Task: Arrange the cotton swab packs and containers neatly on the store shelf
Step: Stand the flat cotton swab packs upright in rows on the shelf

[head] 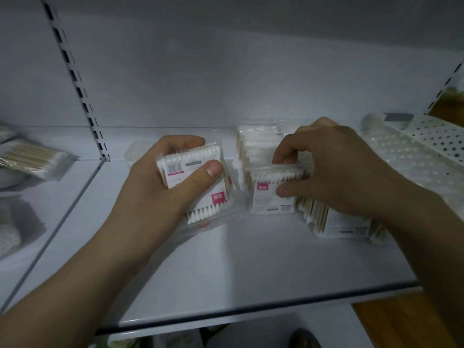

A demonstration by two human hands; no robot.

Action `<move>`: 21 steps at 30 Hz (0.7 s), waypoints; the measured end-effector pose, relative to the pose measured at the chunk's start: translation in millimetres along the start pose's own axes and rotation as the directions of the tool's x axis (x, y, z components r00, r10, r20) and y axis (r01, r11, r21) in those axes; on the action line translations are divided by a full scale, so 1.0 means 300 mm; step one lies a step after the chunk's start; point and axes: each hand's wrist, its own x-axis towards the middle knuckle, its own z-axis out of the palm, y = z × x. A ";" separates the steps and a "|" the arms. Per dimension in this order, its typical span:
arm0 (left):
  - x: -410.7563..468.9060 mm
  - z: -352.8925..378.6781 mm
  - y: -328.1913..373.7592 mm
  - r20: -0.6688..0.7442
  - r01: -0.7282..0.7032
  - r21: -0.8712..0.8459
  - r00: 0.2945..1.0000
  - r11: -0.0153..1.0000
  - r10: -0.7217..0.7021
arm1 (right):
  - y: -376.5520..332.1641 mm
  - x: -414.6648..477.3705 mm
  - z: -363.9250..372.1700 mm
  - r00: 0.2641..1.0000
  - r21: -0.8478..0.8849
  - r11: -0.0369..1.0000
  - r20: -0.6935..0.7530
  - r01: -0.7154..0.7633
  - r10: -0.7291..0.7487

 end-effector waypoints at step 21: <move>-0.018 0.042 0.026 -0.106 -0.103 -0.079 0.990 0.992 0.094 | -0.136 -0.034 0.025 0.986 0.334 0.931 -0.127 0.144 -0.107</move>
